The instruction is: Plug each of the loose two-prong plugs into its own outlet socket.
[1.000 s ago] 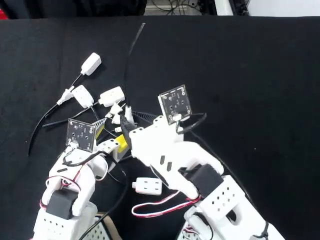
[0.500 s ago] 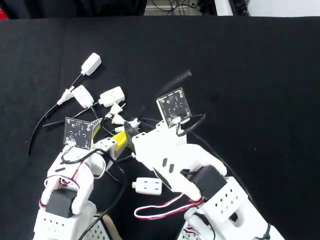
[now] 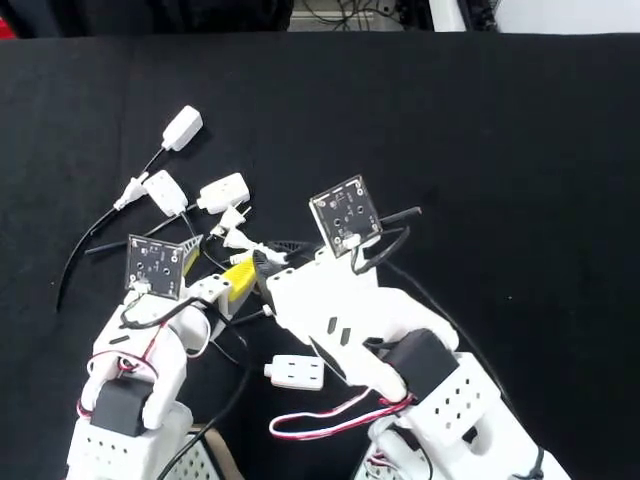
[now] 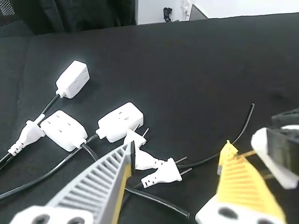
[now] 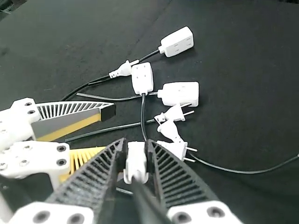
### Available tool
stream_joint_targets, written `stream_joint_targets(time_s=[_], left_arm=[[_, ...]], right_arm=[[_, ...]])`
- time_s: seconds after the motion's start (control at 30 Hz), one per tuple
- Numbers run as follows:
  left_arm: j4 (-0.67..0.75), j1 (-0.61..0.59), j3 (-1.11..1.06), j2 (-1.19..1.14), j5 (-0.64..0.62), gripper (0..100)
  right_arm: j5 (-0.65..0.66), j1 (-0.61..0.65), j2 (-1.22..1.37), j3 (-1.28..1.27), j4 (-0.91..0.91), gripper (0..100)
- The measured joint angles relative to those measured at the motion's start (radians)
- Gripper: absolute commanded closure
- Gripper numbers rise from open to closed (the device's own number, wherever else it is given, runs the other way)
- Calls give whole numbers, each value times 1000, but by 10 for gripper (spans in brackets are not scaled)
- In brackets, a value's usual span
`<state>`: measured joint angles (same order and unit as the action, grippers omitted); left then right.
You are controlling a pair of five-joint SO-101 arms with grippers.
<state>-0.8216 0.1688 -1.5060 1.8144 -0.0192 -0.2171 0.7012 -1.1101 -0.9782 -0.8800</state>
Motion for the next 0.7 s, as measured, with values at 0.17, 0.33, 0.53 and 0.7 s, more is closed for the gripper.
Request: stream_joint_targets(time_s=[0.17, 0.33, 0.53, 0.7], left_arm=[[0, -2, 0, 0, 25, 711], [-110, -44, 2, 0, 163, 711], [-292, -230, 2, 0, 242, 711], [-423, -411, 2, 2, 327, 711]], right_arm=[[41, -83, 20, 14, -11, 987], [97, -138, 184, 95, -106, 987], [215, -250, 442, 61, -63, 987], [229, -272, 500, -69, 114, 987]])
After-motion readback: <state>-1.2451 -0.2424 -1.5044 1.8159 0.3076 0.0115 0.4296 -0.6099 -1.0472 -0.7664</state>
